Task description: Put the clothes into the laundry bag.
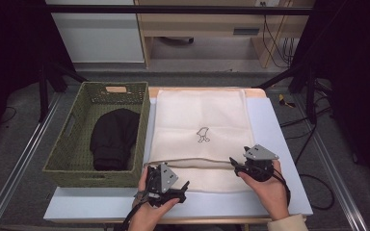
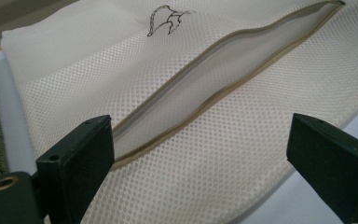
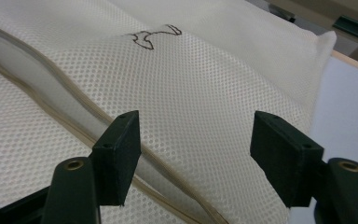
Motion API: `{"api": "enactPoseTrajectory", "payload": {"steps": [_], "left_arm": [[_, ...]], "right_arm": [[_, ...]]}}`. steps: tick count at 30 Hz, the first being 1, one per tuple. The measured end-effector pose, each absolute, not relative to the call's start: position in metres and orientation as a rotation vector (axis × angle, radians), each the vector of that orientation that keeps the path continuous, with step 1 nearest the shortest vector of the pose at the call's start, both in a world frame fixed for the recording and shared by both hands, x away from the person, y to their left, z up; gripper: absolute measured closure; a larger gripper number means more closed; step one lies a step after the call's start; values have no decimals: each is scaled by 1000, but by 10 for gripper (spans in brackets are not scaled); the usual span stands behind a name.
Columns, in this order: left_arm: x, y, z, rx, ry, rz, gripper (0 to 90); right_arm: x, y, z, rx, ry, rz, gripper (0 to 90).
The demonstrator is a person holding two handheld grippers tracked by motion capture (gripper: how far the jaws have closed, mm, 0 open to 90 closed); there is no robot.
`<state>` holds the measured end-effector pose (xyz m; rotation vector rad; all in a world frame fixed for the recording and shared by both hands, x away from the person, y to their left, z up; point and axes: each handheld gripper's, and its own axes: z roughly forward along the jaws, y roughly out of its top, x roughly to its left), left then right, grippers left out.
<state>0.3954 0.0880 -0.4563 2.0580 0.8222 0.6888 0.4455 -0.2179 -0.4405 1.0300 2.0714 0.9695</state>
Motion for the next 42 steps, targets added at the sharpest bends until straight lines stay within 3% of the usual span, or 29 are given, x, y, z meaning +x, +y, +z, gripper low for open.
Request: {"api": "enactPoseTrajectory", "payload": {"steps": [9, 17, 20, 29, 33, 42], "left_arm": [[398, 93, -458, 2073, 831, 665, 115], [399, 98, -458, 2075, 843, 674, 126], [399, 98, -459, 2080, 838, 680, 145], [397, 96, -459, 2098, 825, 674, 233], [397, 96, -460, 2113, 816, 665, 267], [399, 98, -462, 2100, 842, 641, 283]], "right_arm": [[448, -213, -446, 972, 2171, 885, 409], [446, -211, -444, 975, 2166, 826, 334], [443, -210, -435, 936, 2170, 815, 402], [448, -185, -407, 787, 2275, 847, 460], [454, -157, -402, 657, 2380, 855, 563], [470, -122, -418, 546, 2494, 747, 577]]}}
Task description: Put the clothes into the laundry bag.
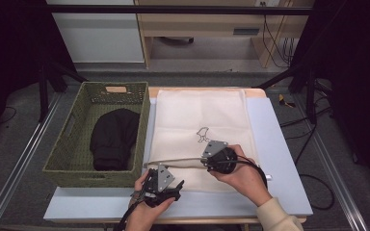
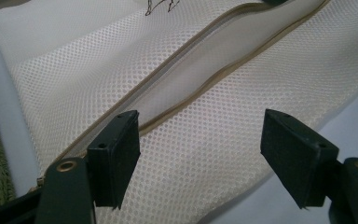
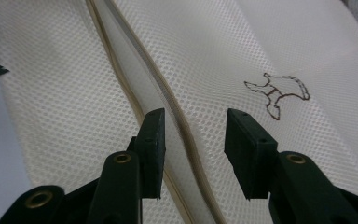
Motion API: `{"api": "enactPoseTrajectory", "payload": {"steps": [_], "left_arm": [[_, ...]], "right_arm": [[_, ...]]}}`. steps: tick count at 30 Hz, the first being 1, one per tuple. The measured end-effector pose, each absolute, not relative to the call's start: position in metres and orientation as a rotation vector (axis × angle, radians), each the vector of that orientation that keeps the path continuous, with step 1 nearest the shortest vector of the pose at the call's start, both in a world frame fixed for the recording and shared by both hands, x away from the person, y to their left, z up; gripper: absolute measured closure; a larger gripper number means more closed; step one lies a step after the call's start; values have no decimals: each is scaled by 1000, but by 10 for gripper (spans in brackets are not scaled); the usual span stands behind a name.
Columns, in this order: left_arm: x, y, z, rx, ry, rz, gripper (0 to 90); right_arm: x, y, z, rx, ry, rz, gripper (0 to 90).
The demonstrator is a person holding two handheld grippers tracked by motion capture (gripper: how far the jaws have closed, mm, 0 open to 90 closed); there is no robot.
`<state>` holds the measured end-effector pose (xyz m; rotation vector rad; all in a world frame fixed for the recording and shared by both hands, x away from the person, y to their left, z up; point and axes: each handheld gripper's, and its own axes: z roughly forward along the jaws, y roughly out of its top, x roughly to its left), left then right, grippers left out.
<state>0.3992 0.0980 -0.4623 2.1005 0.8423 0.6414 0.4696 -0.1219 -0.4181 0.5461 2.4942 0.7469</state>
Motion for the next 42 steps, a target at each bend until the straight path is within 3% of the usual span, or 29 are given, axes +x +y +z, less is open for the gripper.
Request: {"api": "enactPoseTrajectory", "payload": {"steps": [4, 6, 8, 9, 10, 13, 42], "left_arm": [[400, 97, -463, 2102, 836, 636, 283], [400, 96, -464, 2094, 840, 632, 284], [401, 96, -465, 2107, 830, 628, 303], [401, 96, -465, 2107, 830, 628, 312], [401, 96, -465, 2111, 826, 627, 330], [402, 93, -466, 2109, 817, 616, 348], [407, 82, -470, 2138, 763, 615, 362]], "right_arm": [[478, -110, -435, 531, 2518, 663, 466], [481, -106, -439, 541, 2517, 623, 482], [484, -104, -441, 572, 2503, 591, 663], [484, -104, -441, 572, 2503, 591, 663], [485, -104, -436, 622, 2495, 645, 782], [487, -106, -427, 661, 2464, 679, 851], [511, -89, -348, 677, 2152, 910, 877]]}}
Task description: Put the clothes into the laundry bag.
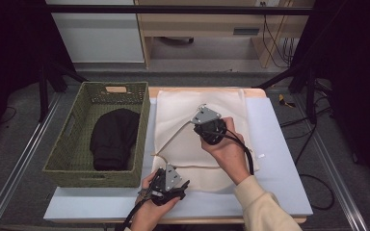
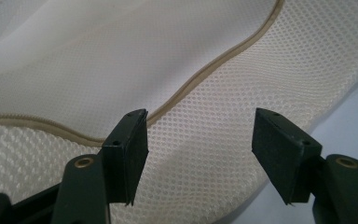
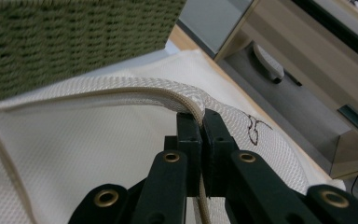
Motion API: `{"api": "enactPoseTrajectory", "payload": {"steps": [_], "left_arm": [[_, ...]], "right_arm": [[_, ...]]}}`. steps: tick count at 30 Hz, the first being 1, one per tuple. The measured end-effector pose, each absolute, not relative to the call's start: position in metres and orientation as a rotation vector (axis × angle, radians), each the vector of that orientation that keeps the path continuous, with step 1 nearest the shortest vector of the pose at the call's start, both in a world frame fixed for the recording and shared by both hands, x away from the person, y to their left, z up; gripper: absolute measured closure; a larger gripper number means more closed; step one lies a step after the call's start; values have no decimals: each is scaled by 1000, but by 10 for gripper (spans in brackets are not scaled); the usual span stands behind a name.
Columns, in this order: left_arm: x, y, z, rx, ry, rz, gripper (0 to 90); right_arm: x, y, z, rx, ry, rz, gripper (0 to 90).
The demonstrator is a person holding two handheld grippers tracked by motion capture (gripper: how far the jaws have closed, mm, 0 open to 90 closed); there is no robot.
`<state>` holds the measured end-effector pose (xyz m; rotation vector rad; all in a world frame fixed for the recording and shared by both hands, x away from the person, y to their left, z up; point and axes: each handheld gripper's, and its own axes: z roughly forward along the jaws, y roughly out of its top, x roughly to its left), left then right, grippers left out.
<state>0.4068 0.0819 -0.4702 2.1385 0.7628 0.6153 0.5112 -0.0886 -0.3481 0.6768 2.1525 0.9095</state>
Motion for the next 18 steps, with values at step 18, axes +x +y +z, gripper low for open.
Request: {"api": "enactPoseTrajectory", "payload": {"steps": [18], "left_arm": [[414, 75, -470, 2135, 745, 628, 371]], "right_arm": [[531, -85, -318, 694, 2049, 1038, 878]]}}
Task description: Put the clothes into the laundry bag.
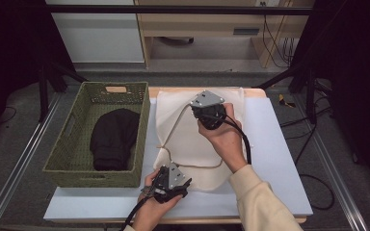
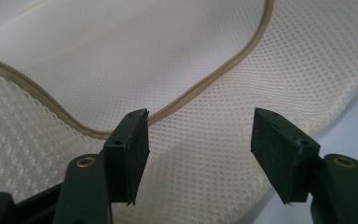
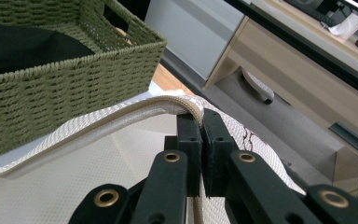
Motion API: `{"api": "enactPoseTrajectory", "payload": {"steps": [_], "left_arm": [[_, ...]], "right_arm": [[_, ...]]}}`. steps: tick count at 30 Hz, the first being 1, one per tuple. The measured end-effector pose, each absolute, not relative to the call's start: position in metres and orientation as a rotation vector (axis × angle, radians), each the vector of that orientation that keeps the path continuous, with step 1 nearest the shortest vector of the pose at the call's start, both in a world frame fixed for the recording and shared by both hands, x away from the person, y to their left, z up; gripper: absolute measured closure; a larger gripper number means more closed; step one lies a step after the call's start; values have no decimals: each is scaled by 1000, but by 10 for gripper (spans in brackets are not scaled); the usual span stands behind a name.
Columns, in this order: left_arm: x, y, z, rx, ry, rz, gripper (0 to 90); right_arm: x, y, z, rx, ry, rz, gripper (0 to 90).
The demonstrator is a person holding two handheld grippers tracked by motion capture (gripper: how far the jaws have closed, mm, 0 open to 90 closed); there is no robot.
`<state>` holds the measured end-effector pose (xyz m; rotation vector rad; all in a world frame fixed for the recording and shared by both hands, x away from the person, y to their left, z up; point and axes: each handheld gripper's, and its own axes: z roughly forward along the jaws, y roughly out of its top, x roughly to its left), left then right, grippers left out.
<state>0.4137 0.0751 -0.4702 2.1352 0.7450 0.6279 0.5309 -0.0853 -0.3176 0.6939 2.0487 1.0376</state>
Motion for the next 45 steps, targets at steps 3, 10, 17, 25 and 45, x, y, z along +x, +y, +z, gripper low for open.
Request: {"api": "enactPoseTrajectory", "payload": {"steps": [3, 10, 17, 25, 45], "left_arm": [[415, 76, -470, 2131, 748, 624, 370], [412, 78, -464, 2125, 743, 617, 342], [402, 76, -430, 2072, 705, 587, 251], [406, 92, -380, 2115, 712, 617, 143], [475, 195, -313, 2251, 913, 754, 59]], "right_arm": [[531, -86, -318, 684, 2058, 1036, 878], [529, -89, -322, 679, 2076, 1057, 877], [526, -93, -328, 663, 2106, 1079, 878], [528, -100, -337, 658, 2140, 1132, 877], [525, -102, -347, 629, 2169, 1138, 877]]}}
